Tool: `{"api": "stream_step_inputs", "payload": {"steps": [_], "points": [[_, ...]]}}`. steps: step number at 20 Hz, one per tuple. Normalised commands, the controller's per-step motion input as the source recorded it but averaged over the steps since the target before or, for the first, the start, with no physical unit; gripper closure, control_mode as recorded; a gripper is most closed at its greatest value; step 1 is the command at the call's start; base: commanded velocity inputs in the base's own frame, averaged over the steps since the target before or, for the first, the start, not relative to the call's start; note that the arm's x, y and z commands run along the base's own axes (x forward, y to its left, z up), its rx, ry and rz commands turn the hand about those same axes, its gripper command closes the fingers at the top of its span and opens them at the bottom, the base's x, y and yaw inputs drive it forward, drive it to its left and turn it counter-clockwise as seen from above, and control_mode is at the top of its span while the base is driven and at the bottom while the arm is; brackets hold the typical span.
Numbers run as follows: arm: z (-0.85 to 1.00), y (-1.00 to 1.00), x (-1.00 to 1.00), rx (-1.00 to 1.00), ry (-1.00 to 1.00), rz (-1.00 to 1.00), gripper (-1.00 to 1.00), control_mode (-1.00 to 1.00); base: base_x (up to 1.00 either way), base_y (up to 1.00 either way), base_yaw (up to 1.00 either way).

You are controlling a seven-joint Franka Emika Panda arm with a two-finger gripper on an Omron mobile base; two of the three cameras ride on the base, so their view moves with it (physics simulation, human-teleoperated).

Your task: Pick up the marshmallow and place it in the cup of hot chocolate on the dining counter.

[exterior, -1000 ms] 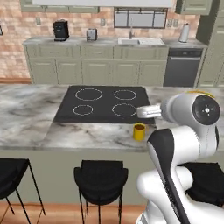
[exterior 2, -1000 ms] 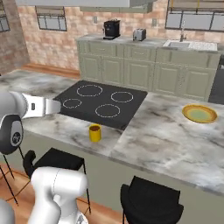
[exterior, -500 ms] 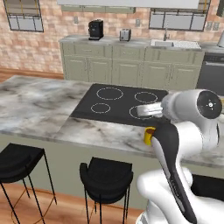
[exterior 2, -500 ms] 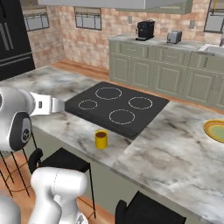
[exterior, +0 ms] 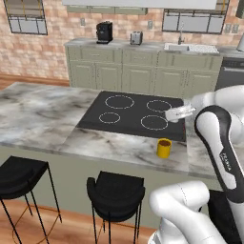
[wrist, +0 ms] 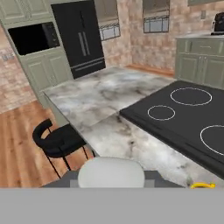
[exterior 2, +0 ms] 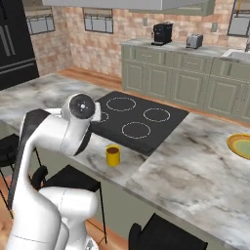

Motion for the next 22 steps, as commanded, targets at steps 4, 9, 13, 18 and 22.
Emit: {"api": "stream_step_inputs", "payload": {"steps": [4,9,13,18,22], "points": [[-0.47,-0.1,0.19,0.0,0.0,0.5,1.0,-1.0,0.0,0.0,0.0],[-0.43,-0.03,0.17,-0.03,0.0,0.43,1.0,-1.0,0.0,0.0,0.0],[-0.32,-0.26,0.13,-0.05,-0.02,0.35,1.0,-1.0,0.0,0.0,0.0],[-0.22,-0.33,0.11,0.0,-0.03,0.25,1.0,-1.0,0.0,0.0,0.0],[-0.14,-0.16,0.06,0.0,0.0,0.09,1.0,-1.0,0.0,0.0,0.0]]}}
